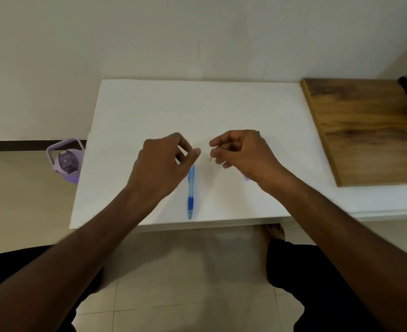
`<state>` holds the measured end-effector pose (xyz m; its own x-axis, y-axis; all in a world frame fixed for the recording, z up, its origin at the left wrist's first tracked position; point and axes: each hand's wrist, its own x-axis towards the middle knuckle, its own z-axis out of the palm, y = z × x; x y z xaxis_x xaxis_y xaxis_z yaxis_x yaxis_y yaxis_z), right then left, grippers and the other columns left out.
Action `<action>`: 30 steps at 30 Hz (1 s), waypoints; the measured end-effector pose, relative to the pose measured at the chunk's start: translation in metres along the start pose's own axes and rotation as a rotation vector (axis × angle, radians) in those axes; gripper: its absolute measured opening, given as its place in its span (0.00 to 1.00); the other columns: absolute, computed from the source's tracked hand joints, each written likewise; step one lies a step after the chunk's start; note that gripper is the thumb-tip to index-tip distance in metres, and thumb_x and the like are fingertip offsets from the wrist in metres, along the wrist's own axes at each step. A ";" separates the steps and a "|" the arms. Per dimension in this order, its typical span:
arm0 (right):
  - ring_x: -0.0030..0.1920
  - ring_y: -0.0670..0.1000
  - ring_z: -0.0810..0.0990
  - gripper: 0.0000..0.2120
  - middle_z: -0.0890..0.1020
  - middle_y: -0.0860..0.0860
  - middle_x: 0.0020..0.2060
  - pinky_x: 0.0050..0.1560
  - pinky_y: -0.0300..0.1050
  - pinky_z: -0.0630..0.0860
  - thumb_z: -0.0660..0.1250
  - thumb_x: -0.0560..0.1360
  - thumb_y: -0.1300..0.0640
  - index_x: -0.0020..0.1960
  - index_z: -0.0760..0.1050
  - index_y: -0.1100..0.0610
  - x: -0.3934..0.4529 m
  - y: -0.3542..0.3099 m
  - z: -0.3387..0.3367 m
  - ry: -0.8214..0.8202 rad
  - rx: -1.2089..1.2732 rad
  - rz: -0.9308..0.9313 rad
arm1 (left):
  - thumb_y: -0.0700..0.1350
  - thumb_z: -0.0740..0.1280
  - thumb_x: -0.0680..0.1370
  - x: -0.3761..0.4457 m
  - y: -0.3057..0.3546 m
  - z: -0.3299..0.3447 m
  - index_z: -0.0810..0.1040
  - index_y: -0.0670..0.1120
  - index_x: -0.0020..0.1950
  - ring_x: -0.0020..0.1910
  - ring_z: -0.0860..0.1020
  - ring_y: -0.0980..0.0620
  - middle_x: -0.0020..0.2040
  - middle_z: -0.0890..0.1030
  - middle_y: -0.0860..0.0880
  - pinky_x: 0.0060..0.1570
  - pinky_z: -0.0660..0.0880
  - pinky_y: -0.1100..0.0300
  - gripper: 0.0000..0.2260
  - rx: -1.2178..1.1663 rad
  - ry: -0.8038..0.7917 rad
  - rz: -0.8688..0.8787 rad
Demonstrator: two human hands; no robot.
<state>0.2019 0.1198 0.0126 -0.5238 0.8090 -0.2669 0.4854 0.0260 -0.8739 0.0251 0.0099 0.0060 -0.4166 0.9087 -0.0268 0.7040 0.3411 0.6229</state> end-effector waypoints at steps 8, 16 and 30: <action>0.45 0.55 0.90 0.06 0.89 0.57 0.46 0.49 0.48 0.87 0.73 0.79 0.63 0.56 0.83 0.61 0.002 -0.004 -0.002 0.046 0.338 0.142 | 0.65 0.72 0.77 -0.013 0.005 0.032 0.77 0.48 0.57 0.42 0.82 0.51 0.47 0.82 0.49 0.44 0.80 0.58 0.22 0.393 -0.207 -0.060; 0.45 0.57 0.90 0.05 0.89 0.59 0.46 0.47 0.46 0.87 0.71 0.81 0.63 0.56 0.80 0.63 0.000 -0.011 -0.010 0.069 0.453 0.170 | 0.52 0.75 0.79 -0.014 0.017 0.031 0.80 0.48 0.61 0.37 0.82 0.56 0.42 0.84 0.54 0.50 0.78 0.65 0.14 0.045 -0.212 -0.011; 0.42 0.54 0.89 0.09 0.90 0.54 0.43 0.44 0.44 0.85 0.68 0.83 0.58 0.58 0.78 0.65 0.002 -0.021 -0.007 0.113 0.395 -0.048 | 0.49 0.74 0.79 -0.015 0.012 0.002 0.81 0.54 0.57 0.41 0.84 0.62 0.46 0.84 0.61 0.43 0.74 0.73 0.07 -0.181 0.073 0.196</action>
<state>0.1952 0.1249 0.0329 -0.4483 0.8723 -0.1952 0.1448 -0.1446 -0.9788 0.0409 0.0012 0.0119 -0.3278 0.9311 0.1600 0.6637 0.1064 0.7404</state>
